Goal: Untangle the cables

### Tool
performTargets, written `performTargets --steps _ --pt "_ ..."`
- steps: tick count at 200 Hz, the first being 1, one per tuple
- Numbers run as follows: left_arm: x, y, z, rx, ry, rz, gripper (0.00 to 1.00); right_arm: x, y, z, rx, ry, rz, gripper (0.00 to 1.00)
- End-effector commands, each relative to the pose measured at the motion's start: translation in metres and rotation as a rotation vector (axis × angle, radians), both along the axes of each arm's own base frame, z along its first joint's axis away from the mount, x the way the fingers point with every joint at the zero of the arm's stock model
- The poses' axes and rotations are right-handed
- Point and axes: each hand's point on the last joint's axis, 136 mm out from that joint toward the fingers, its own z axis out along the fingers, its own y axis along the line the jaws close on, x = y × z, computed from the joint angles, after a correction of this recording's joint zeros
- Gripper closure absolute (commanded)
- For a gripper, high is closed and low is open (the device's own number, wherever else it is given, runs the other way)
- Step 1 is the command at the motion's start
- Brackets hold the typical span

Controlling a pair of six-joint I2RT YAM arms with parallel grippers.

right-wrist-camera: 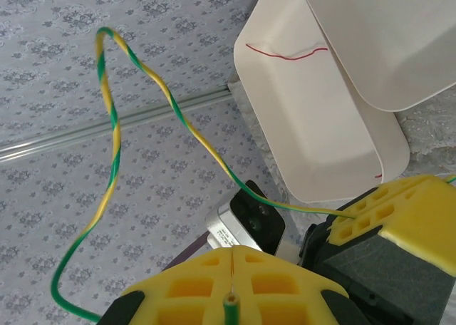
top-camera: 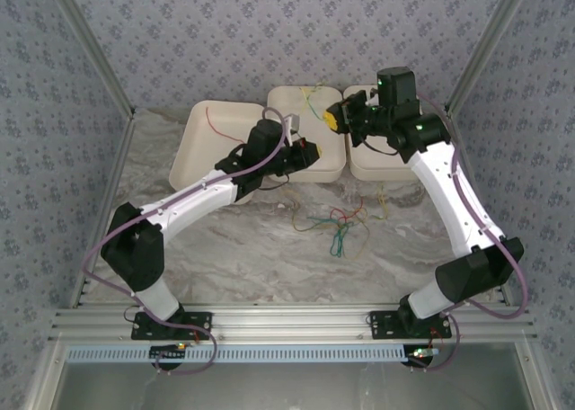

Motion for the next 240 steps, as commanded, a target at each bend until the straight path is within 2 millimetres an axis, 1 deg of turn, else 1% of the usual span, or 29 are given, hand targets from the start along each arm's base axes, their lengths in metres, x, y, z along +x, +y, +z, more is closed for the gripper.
performTargets --steps 1,19,33,42,55,57,67,73,93,112,124,134,149,165,177,197,203,218,240 --pt "0.002 0.018 0.001 0.059 -0.007 0.042 1.00 -0.003 -0.025 0.013 -0.035 -0.039 -0.051 1.00" --pt "-0.006 0.036 -0.020 0.210 0.006 0.044 1.00 0.002 -0.047 0.018 -0.075 -0.073 -0.096 1.00" --pt "-0.013 0.054 -0.040 0.328 0.021 0.052 1.00 0.006 -0.061 0.021 -0.079 -0.087 -0.126 1.00" --pt "-0.017 0.066 -0.049 0.395 0.018 0.055 1.00 0.009 -0.070 0.023 -0.074 -0.092 -0.140 1.00" --pt "-0.023 0.085 -0.062 0.497 0.012 0.067 1.00 0.014 -0.079 0.024 -0.086 -0.094 -0.149 1.00" --pt "-0.022 0.089 -0.064 0.516 0.010 0.078 1.00 0.014 -0.081 0.027 -0.089 -0.099 -0.152 1.00" --pt "-0.023 0.106 -0.071 0.592 0.001 0.108 1.00 0.016 -0.088 0.026 -0.119 -0.093 -0.144 1.00" --pt "-0.023 0.114 -0.074 0.622 -0.002 0.120 1.00 0.014 -0.090 0.020 -0.137 -0.068 -0.124 1.00" --pt "-0.018 0.140 -0.080 0.690 0.005 0.176 1.00 0.011 -0.103 0.018 -0.139 -0.055 -0.119 1.00" --pt "-0.010 0.167 -0.084 0.747 0.030 0.237 1.00 0.006 -0.126 0.019 -0.157 -0.052 -0.161 1.00" --pt "-0.006 0.182 -0.086 0.782 0.044 0.270 1.00 0.002 -0.143 0.019 -0.204 -0.055 -0.186 1.00" --pt "-0.004 0.191 -0.086 0.803 0.045 0.281 1.00 -0.001 -0.159 0.020 -0.250 -0.067 -0.214 1.00" --pt "-0.005 0.194 -0.085 0.836 0.028 0.259 1.00 -0.002 -0.182 0.022 -0.309 -0.093 -0.258 1.00" --pt "-0.009 0.189 -0.086 0.864 0.011 0.195 1.00 0.004 -0.205 0.034 -0.363 -0.153 -0.326 1.00" --pt "-0.015 0.181 -0.090 0.908 -0.016 0.130 1.00 0.014 -0.214 0.048 -0.374 -0.216 -0.364 1.00" --pt "-0.026 0.161 -0.093 1.019 -0.097 0.017 1.00 0.031 -0.222 0.075 -0.386 -0.312 -0.410 1.00" --pt "-0.034 0.159 -0.097 1.066 -0.105 -0.024 1.00 0.033 -0.226 0.086 -0.401 -0.346 -0.431 1.00" --pt "-0.044 0.149 -0.102 1.132 -0.142 -0.080 1.00 0.041 -0.239 0.111 -0.426 -0.416 -0.496 1.00" --pt "-0.057 0.138 -0.111 1.180 -0.174 -0.144 1.00 0.052 -0.259 0.147 -0.446 -0.505 -0.577 1.00"
